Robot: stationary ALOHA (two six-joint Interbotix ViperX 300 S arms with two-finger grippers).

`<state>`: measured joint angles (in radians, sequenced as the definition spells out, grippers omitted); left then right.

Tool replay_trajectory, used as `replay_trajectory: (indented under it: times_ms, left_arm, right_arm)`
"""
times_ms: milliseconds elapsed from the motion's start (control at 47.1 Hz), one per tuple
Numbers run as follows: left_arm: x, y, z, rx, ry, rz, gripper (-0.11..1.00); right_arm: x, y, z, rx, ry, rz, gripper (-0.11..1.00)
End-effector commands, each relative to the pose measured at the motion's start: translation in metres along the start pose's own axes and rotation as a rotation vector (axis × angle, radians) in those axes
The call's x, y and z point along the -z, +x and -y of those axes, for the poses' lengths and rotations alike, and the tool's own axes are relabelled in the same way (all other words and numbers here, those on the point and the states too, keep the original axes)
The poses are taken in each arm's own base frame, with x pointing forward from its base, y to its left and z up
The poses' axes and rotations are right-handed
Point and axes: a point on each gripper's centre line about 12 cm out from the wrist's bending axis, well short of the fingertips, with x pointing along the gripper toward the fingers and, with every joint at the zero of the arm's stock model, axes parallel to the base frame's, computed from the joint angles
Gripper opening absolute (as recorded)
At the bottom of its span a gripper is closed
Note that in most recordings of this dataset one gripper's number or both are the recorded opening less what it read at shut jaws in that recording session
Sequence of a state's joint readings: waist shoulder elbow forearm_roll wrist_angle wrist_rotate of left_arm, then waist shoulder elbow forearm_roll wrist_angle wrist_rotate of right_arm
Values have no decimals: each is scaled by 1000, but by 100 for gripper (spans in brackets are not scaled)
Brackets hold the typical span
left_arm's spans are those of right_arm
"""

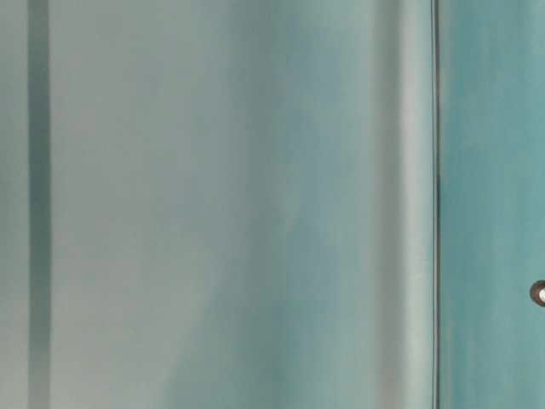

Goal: Insert the USB cable into the female connector supported by the left arm.
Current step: 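Grasp the black USB plug near its tip with the right gripper, then lift the plug and move it left toward the white clamp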

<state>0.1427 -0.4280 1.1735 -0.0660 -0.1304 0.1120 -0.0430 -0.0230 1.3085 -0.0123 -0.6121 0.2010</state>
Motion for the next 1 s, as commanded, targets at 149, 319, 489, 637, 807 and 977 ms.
replay_trajectory:
  times_ms: [149, 319, 489, 637, 807, 977]
  left_arm:
    - [-9, 0, 0, -2, 6, 31, 7]
    - [-7, 0, 0, 0, 7, 25, 7]
    - [-6, 0, 0, 0, 8, 25, 7]
    - [-6, 0, 0, 0, 10, 23, 7]
    - [-4, 0, 0, -1, 8, 25, 7]
    - [4, 4, 1, -1, 9, 21, 7]
  right_arm:
    - [-4, 1, 0, 6, 3, -7, 57]
    - [-4, 3, 0, 9, 0, -31, 48]
    - [-1, 3, 1, 15, 2, -60, 29]
    - [-3, 4, -1, 11, -3, -56, 21]
    - [-3, 4, -1, 10, -6, -57, 21]
    - [-8, 6, -1, 9, -8, -44, 21]
